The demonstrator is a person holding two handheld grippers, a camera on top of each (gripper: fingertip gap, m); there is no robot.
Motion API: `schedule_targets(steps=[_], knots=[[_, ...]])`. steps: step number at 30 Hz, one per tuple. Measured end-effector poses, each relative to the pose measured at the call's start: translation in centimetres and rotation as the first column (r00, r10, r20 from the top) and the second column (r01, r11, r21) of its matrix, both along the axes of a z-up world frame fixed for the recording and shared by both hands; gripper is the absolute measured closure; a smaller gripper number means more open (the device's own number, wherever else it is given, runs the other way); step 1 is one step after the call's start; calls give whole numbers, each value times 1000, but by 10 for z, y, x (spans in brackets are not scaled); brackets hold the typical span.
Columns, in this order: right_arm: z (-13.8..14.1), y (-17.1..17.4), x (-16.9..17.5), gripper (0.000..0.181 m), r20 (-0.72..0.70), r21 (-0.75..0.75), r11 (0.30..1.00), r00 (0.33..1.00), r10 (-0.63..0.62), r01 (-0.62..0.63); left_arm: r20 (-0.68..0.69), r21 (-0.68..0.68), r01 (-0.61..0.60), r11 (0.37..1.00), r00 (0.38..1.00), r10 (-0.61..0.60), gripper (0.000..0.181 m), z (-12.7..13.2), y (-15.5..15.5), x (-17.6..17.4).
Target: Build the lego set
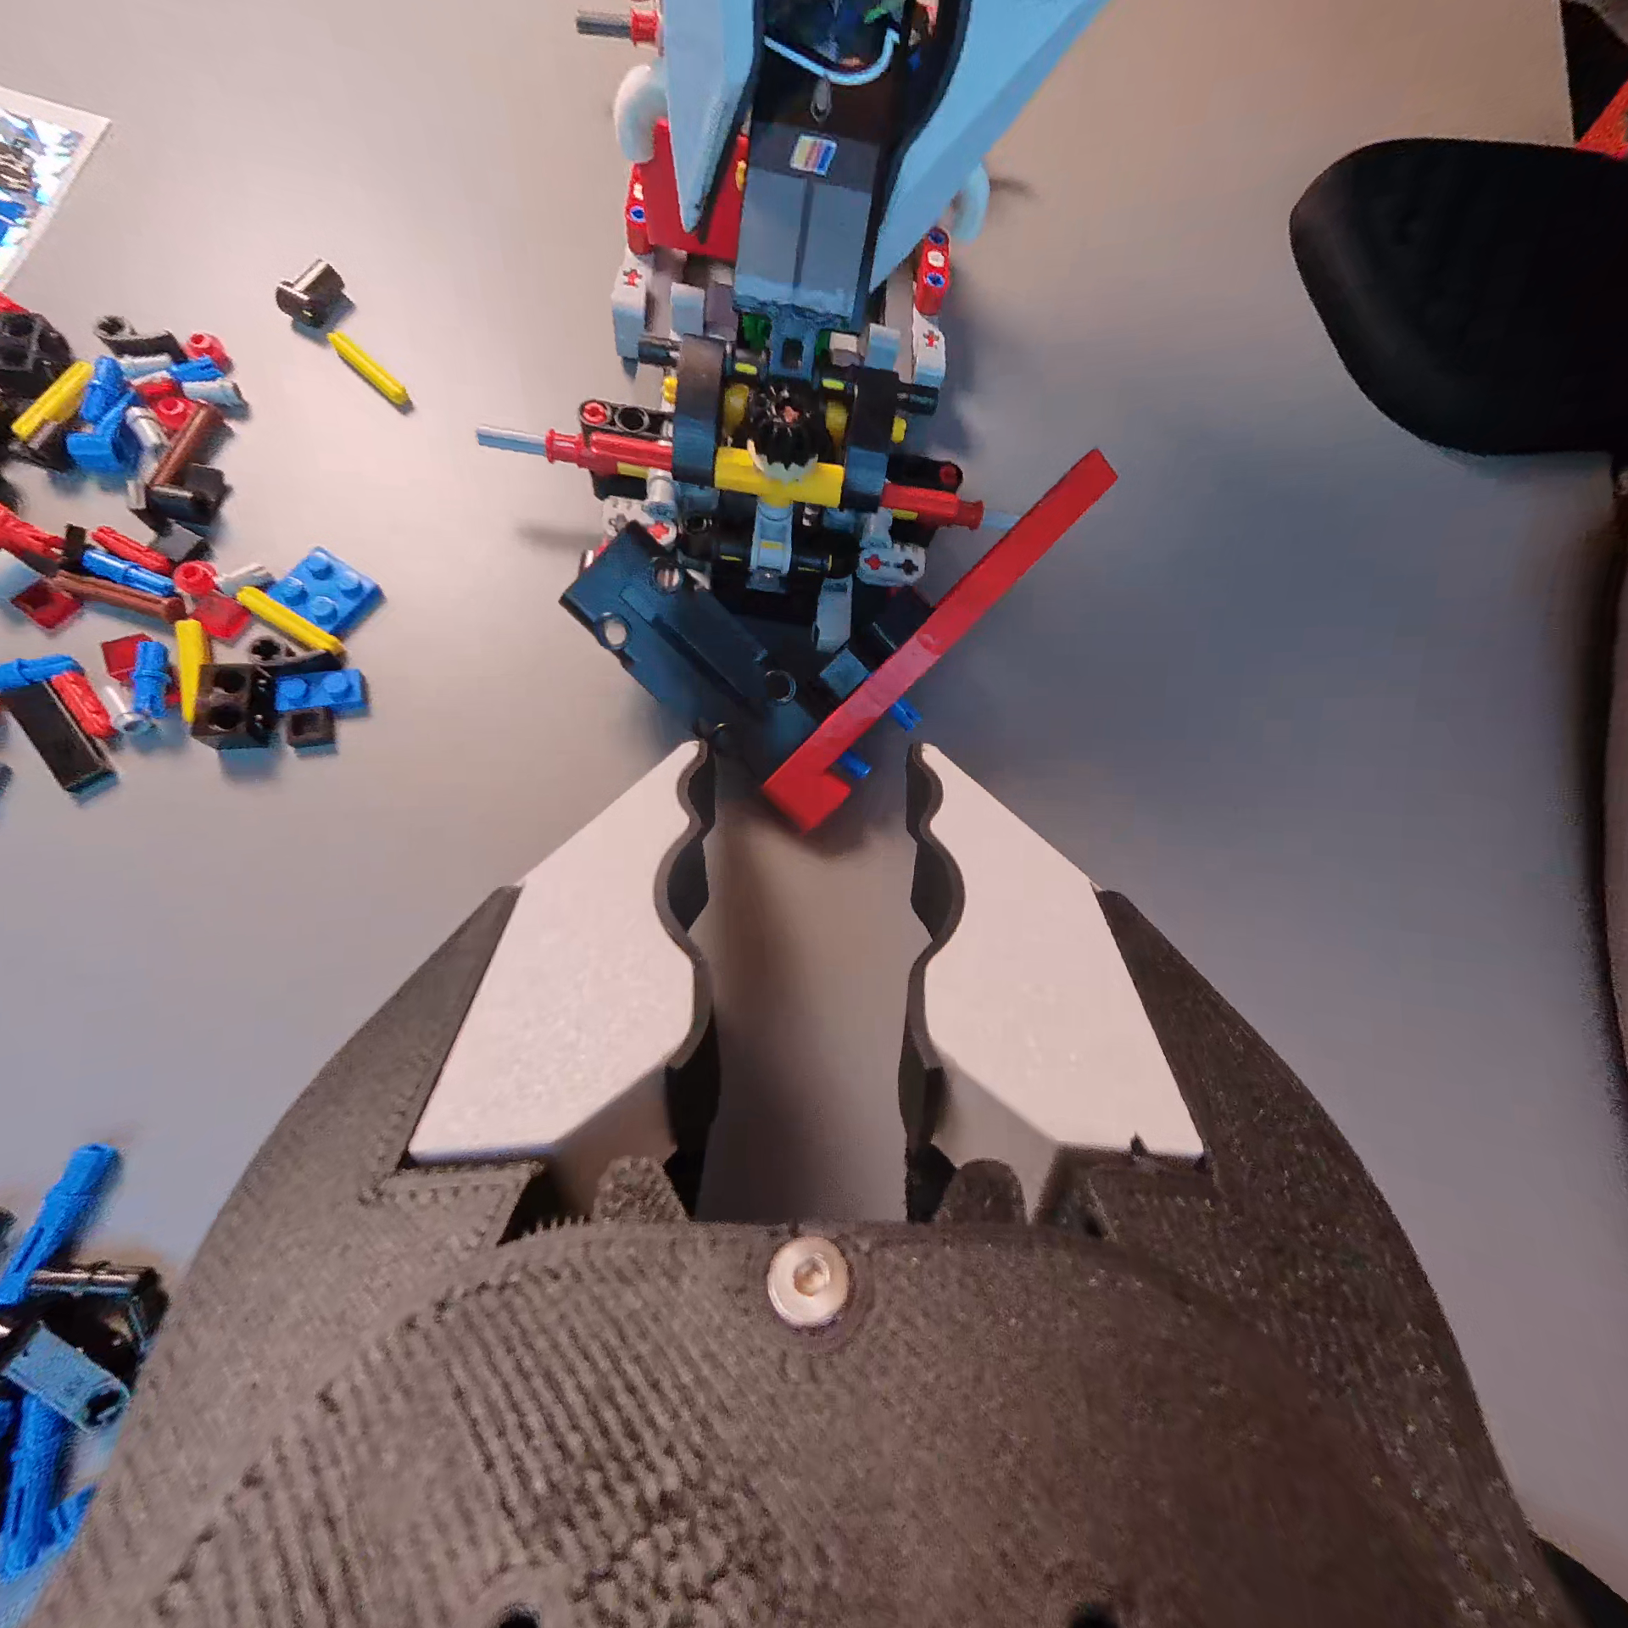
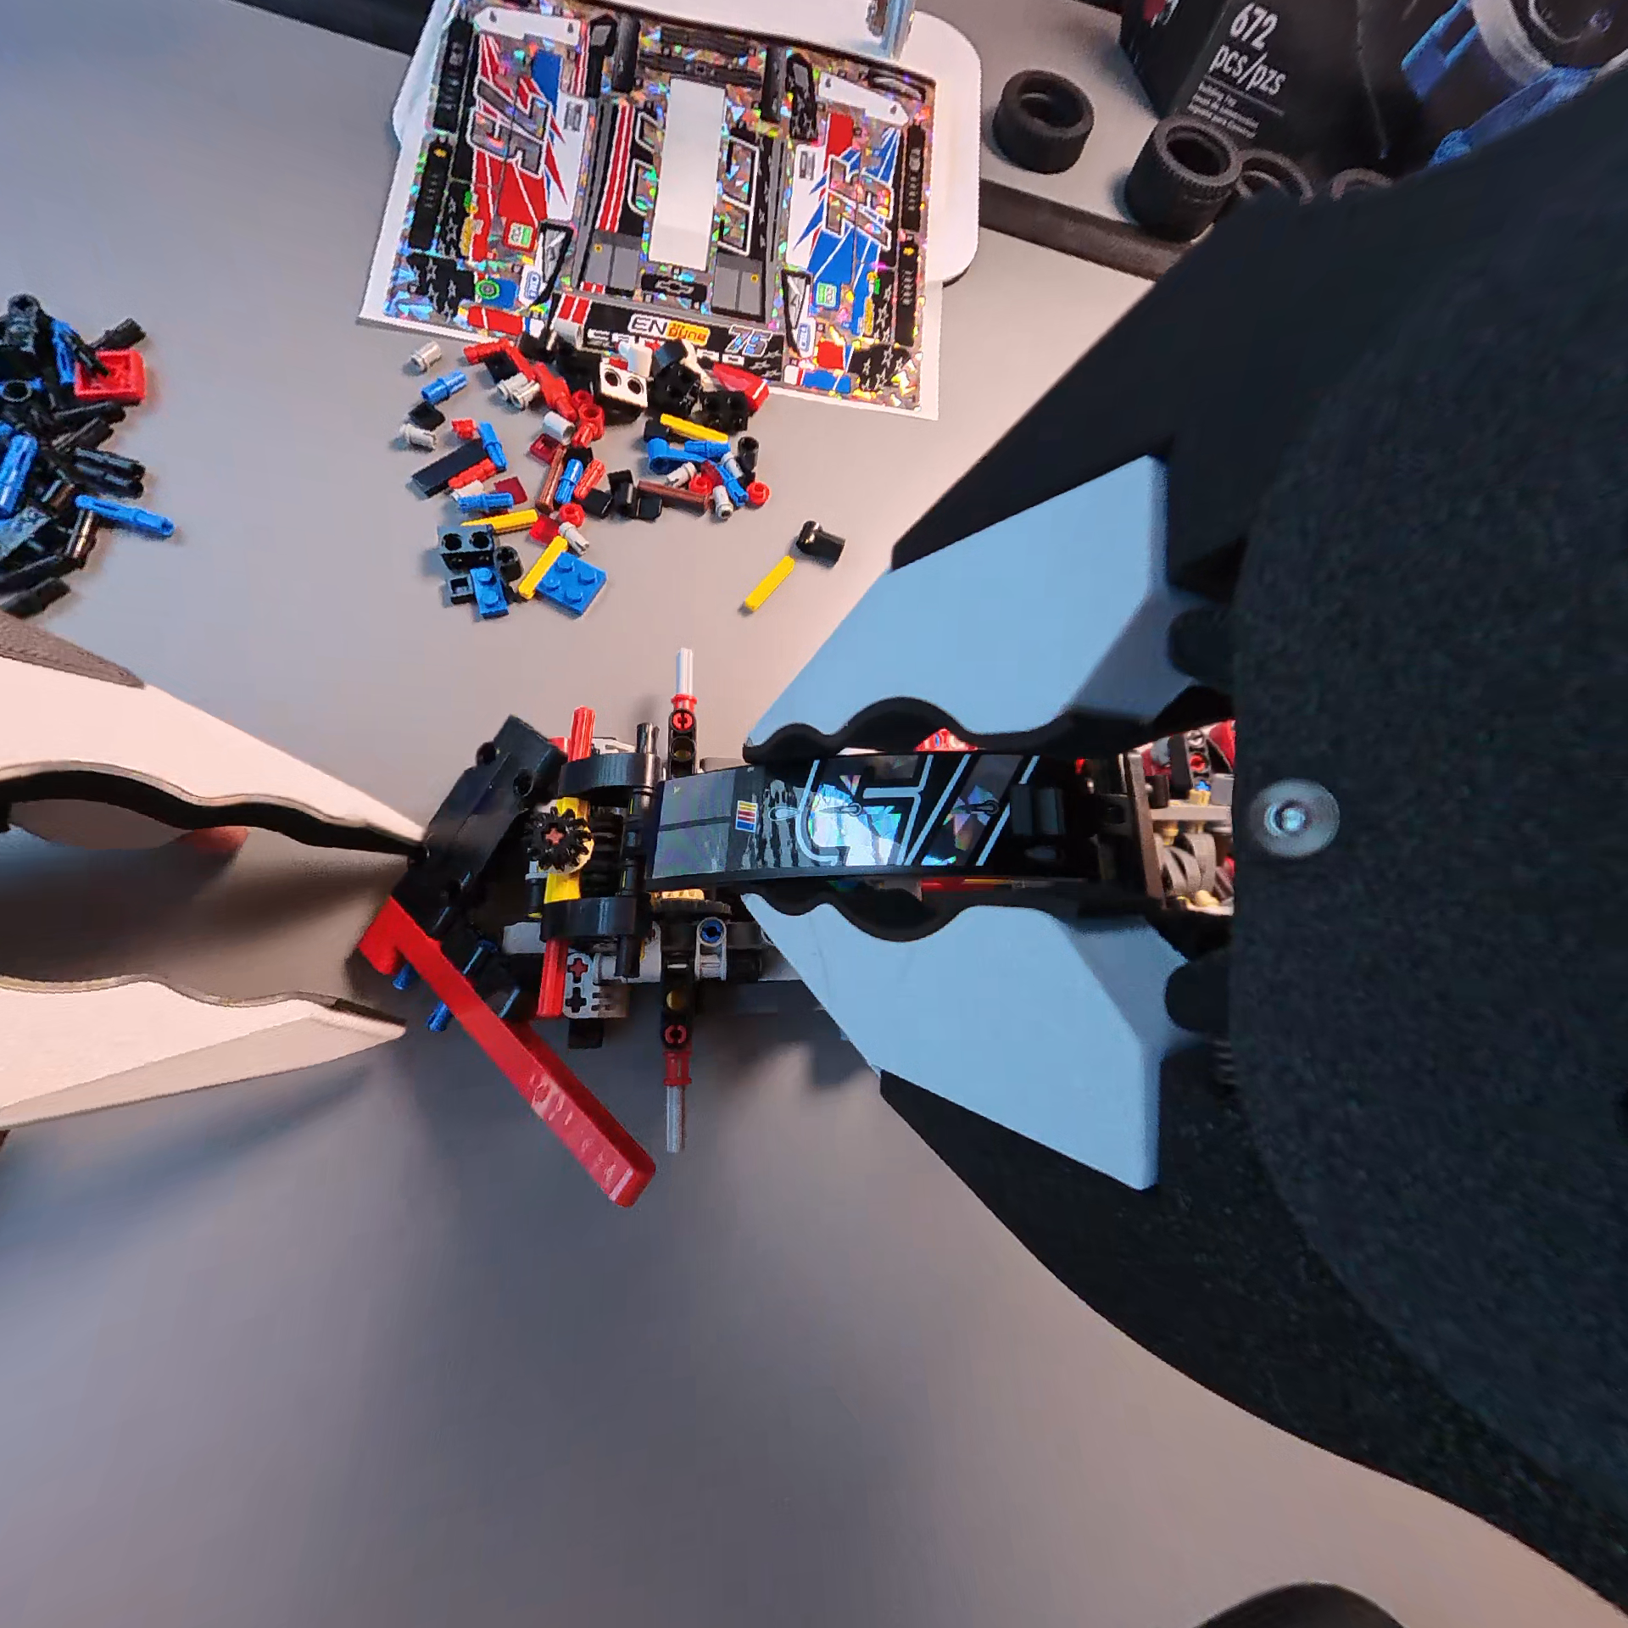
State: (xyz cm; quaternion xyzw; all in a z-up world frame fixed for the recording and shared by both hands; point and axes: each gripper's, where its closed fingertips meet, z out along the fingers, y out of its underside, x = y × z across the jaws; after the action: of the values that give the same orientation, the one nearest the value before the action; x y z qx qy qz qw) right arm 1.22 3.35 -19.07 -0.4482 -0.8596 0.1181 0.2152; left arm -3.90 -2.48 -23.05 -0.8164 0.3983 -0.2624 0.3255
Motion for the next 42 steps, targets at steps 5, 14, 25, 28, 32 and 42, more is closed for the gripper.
schedule_targets(steps=[5,14,25,28,32,42], knots=[[-1,-15,1,158,-7,-22,999,999,41,-41,-33,57,24,998,999,-22,128,1,-16,-4],[-3,-36,6,157,-88,-80,992,992,90,-97,-124,150,226,962,970,-209,85,-11,-33,1],[4,-38,8,152,-113,-88,995,993,46,-56,-105,138,299,944,952,-286,101,-12,-34,3],[15,-37,12,144,-136,-60,998,991,-6,-2,-114,136,258,956,963,-244,101,-12,-36,-1],[40,-64,16,151,-219,-102,994,973,-67,45,-131,122,184,975,977,-168,101,-12,-35,-7],[-38,-139,8,146,-76,-301,915,950,-304,269,-83,72,-26,997,996,32,102,-9,-38,-3]])
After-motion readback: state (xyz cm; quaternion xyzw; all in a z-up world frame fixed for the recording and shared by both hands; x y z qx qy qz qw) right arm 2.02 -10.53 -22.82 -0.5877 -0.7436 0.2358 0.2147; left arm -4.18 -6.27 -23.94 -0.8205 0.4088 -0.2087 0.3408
